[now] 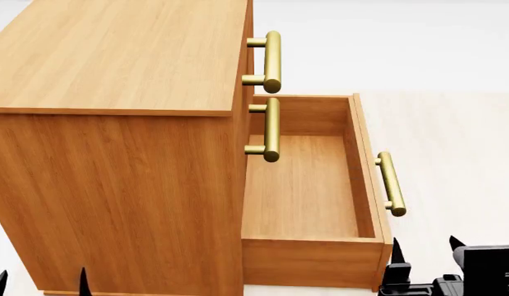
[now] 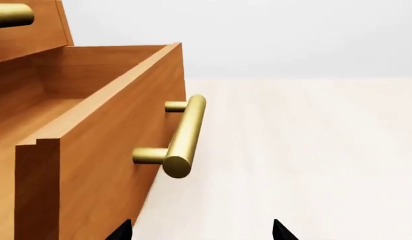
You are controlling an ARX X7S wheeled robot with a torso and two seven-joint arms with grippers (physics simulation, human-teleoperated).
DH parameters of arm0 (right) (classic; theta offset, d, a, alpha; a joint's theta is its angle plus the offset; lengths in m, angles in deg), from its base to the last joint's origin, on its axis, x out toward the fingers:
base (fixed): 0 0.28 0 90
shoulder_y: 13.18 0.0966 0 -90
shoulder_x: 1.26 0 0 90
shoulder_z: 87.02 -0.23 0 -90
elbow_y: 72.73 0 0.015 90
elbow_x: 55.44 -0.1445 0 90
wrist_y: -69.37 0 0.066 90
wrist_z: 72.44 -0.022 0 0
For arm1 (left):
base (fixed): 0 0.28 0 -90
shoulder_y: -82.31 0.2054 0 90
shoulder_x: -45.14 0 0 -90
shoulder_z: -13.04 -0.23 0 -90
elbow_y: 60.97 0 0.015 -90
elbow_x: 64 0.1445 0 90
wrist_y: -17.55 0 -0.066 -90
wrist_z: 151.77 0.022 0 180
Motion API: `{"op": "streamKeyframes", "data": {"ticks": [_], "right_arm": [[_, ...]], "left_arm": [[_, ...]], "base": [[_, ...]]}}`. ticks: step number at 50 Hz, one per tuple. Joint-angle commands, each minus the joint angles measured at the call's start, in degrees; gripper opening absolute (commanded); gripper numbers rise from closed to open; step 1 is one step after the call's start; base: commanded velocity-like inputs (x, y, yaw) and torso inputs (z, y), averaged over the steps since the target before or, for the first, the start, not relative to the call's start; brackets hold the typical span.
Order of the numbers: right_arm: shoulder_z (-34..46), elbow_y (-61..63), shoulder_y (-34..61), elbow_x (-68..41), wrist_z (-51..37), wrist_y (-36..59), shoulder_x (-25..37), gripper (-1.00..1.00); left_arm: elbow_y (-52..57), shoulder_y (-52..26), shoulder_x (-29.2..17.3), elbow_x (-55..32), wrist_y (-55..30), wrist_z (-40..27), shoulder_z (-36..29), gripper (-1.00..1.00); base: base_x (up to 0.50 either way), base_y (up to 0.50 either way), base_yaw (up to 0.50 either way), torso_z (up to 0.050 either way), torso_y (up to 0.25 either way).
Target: Close the bottom drawer of the cabinet.
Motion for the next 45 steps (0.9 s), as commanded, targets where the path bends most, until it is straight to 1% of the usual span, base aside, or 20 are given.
{"op": "streamKeyframes", "data": {"ticks": [1,20,33,45], "right_arm": [[-3.87,-0.6,-1.53,3.3,2.81,-1.0,-2.08,1.0],[-7.76,-0.6,-2.48,6.26,4.62,-1.03,-3.46,1.0],[-7.07,-0.61,-2.09,7.9,5.11,-1.23,-5.34,1.0],[-7.14,-0.61,-1.22,7.7,5.41,-0.95,-5.75,1.0]], "left_arm": [[1.39,1.15,0.43,-0.94,2.67,2.22,0.22,1.0],[1.26,1.09,0.17,-1.03,2.95,1.8,-0.28,1.0],[1.07,1.13,-0.01,-1.31,3.24,1.61,-0.48,1.0],[0.39,1.17,0.02,-1.27,3.8,1.54,-1.0,1.0]], "base": [[0.0,0.0,0.0,0.0,0.0],[0.0,0.0,0.0,0.0,0.0],[0.0,0.0,0.0,0.0,0.0],[0.0,0.0,0.0,0.0,0.0]]}}
